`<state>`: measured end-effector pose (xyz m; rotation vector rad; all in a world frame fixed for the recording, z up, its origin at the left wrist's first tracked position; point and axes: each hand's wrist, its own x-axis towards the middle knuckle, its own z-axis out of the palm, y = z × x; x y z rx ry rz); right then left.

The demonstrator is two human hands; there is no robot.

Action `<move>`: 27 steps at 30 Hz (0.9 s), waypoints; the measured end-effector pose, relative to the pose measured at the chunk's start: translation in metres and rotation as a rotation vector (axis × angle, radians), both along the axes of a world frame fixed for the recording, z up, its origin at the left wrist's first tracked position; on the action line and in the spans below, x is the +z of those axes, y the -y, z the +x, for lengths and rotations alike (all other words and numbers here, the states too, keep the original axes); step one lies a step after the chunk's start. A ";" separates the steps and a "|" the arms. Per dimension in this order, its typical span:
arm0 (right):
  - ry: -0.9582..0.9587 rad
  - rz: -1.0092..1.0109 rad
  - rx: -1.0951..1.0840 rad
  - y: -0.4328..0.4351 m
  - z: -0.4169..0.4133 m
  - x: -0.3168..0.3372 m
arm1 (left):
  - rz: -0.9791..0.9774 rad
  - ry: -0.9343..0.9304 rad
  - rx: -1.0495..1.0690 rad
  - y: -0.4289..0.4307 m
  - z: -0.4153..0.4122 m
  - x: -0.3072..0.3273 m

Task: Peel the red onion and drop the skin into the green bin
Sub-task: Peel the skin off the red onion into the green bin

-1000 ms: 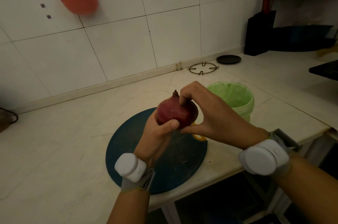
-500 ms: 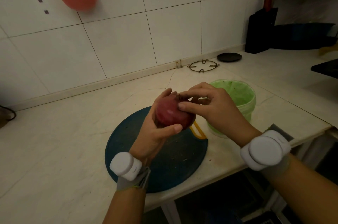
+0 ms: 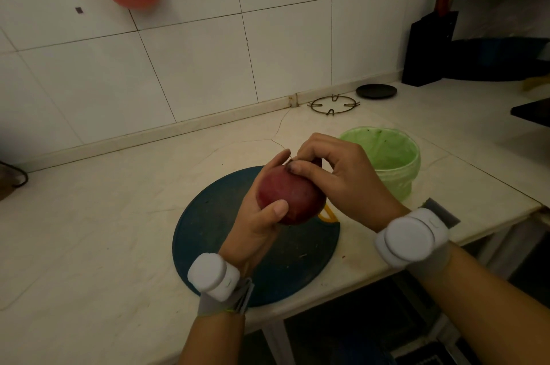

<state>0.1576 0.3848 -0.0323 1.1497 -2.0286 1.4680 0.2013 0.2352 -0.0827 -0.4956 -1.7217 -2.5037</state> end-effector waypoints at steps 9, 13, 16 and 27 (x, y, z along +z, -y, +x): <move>0.118 0.102 0.157 -0.007 -0.010 0.008 | 0.043 0.048 -0.076 0.003 -0.003 -0.001; 0.146 0.086 0.164 -0.007 -0.011 0.010 | 0.052 0.034 -0.073 0.004 -0.002 0.002; 0.186 0.009 0.111 -0.009 -0.012 0.011 | 0.082 0.045 -0.050 0.003 -0.003 0.007; 0.234 -0.038 -0.067 -0.017 -0.011 0.014 | 0.222 0.086 -0.026 -0.016 -0.017 0.012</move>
